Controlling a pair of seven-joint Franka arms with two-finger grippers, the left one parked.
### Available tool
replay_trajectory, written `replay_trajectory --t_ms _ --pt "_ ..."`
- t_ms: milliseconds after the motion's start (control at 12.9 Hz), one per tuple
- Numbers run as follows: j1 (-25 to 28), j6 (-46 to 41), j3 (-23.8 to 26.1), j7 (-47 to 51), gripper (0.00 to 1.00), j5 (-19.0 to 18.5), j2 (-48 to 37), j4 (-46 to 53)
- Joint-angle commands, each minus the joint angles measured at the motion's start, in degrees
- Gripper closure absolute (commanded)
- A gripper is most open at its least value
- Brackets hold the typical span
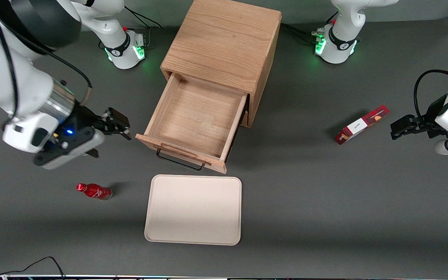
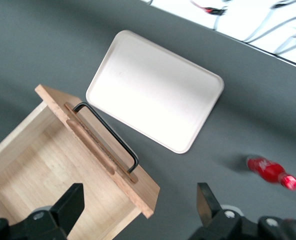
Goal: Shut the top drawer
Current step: 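Move the right gripper toward the open drawer's front panel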
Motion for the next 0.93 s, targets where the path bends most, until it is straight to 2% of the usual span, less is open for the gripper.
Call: replay_trajectory --t_ms 0,155,465,697,852 --pt "0.0 -0.7 0.9 -9.7 0.00 0.8 4.4 4.4" --pt "0.0 -1.0 1.1 -20.8 0.00 0.3 6.2 4.7" --pt "0.7 -2.9 1.2 -26.3 0.00 0.6 11.0 5.4" --pt "0.7 -4.9 1.4 -26.4 0.00 4.0 16.7 10.8" --pt "0.7 -4.4 1.4 -26.4 0.00 4.2 19.1 11.4"
